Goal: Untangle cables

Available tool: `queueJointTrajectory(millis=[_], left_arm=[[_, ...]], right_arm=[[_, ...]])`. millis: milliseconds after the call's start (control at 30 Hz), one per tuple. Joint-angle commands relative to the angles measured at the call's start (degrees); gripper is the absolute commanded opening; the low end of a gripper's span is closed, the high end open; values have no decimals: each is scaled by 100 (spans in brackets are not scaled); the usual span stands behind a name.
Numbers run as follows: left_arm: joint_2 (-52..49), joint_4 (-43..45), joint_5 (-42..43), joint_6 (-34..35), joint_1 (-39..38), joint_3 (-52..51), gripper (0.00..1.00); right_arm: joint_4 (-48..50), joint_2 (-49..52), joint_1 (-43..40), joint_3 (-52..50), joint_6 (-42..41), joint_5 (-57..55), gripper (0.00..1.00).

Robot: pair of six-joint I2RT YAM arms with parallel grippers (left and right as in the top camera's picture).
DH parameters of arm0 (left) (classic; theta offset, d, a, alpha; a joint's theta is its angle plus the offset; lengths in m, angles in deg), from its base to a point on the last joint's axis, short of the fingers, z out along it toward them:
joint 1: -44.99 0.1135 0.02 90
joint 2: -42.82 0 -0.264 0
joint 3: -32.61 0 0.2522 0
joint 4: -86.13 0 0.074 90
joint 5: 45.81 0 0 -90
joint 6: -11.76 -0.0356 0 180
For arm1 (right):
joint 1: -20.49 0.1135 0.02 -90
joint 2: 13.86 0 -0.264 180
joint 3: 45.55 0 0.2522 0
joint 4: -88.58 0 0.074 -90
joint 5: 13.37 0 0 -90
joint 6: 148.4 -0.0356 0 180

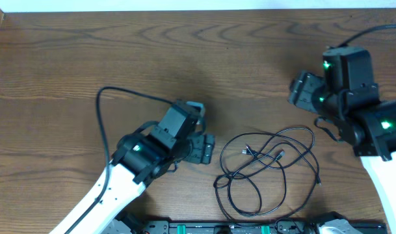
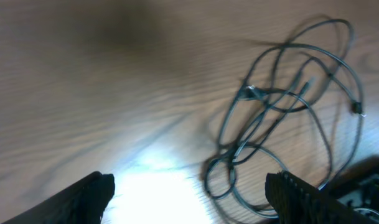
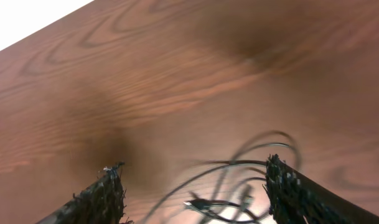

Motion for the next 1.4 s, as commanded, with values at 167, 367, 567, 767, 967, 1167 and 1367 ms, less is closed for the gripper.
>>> queueJointTrajectory(millis=[167,367,567,767,967,1167,1367], left_arm=[[-857,511,492,-197,-557,-55,84],[-1377,763,444,-195,-935,-55,76],[-1825,876,96,-188,-1069,-55,65],[-2083,960,-251,-190,-1069,-55,64],[-2140,1143,-289,-190,-1069,-57,64],[-2144,1241,-289,-190,-1069,-57,59],[-2210,1246,-498,-190,-1069,-61,58]], right_arm=[[-601,-417,-400,68,-74,-428,74],[-713,-540,-483,68,-74,-428,75],[-820,-544,-483,68,-76,-426,76],[-911,-544,-483,68,-74,-422,76],[-922,-544,-483,68,-76,-319,76],[-944,-544,-483,68,-76,-319,76],[-968,-544,-483,68,-76,-319,76]])
